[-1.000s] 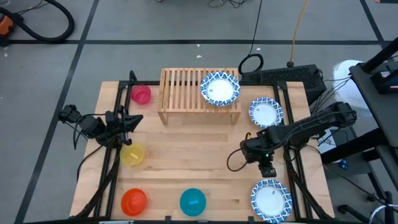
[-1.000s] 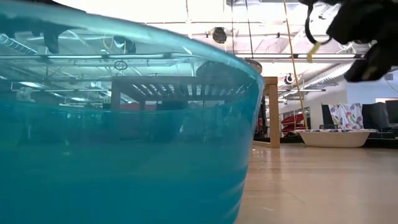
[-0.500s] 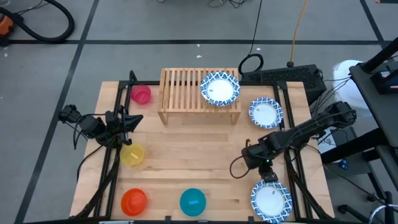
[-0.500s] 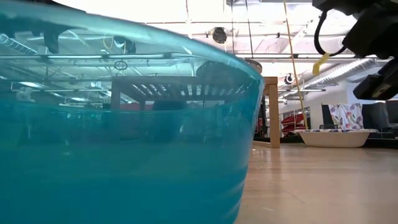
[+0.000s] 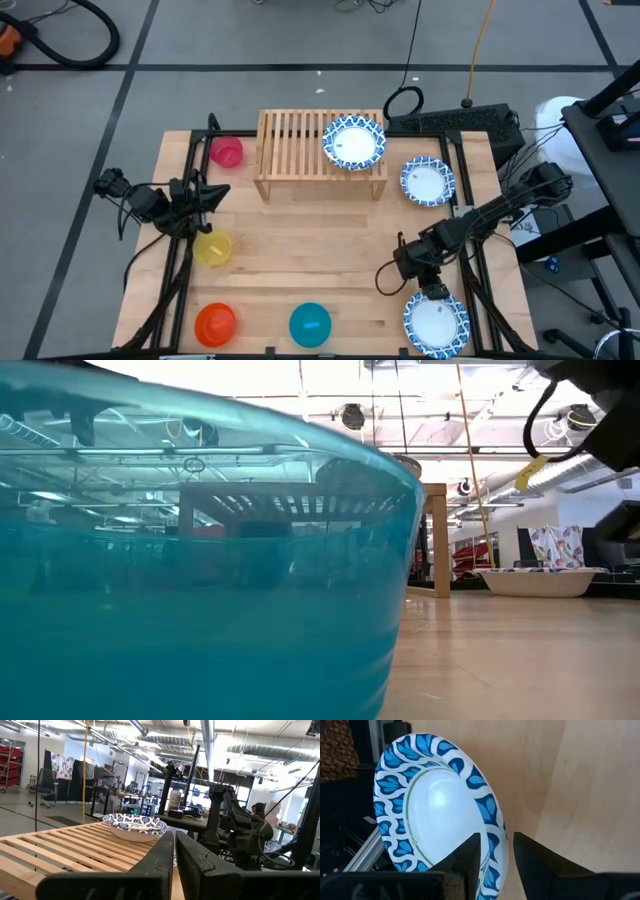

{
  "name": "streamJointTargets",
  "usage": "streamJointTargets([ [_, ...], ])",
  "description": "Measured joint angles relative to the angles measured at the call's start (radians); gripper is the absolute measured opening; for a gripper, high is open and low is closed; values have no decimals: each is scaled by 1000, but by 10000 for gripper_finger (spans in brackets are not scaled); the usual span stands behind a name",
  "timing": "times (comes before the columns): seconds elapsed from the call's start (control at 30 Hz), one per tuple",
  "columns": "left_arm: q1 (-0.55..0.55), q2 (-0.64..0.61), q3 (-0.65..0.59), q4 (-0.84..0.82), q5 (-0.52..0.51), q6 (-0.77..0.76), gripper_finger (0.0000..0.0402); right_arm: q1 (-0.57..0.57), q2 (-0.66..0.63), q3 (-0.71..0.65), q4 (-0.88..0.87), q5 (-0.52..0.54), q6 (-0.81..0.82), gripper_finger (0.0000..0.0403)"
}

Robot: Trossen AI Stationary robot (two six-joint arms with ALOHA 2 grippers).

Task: Place and stack bowls onto a shelf
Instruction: Stack the white bowl on top of the white bowl on the shelf

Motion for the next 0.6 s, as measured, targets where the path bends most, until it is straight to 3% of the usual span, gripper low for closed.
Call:
streamJointTargets([
  [0.6,0,0,0,0,0,-4,24,78,0,-165,376,4,264,109],
])
